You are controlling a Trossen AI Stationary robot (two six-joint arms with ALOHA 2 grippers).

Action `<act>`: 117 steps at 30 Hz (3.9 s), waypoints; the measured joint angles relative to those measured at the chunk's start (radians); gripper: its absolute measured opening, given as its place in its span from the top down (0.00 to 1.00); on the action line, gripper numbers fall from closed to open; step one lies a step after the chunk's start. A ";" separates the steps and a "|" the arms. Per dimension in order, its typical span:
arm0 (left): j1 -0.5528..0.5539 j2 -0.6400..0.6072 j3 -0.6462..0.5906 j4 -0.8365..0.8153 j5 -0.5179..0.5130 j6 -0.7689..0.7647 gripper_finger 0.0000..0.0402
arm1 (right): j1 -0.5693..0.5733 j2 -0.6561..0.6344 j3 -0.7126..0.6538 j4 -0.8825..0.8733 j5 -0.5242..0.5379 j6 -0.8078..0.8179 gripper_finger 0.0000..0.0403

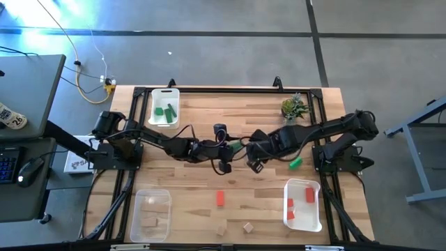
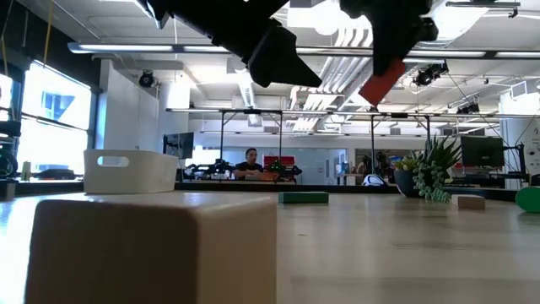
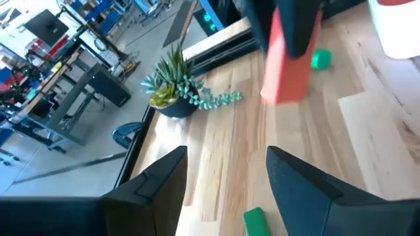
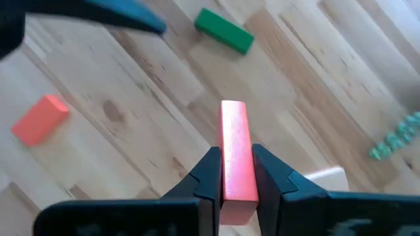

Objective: Sort & place blocks by color
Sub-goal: Put the orange block into the bottom white bin, then put the brown block into the transparent bin

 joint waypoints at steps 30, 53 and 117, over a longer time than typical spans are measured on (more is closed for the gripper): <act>-0.060 0.000 -0.001 -0.195 0.128 -0.237 0.51 | 0.578 0.069 0.000 -0.360 -0.059 1.089 0.91; -0.061 0.000 -0.001 -0.203 0.139 -0.236 0.51 | 0.689 0.305 0.000 -0.231 -0.283 1.225 0.88; -0.210 -0.407 -0.001 -0.904 0.267 -0.840 0.51 | 0.411 0.194 0.000 0.426 -0.060 -0.476 0.52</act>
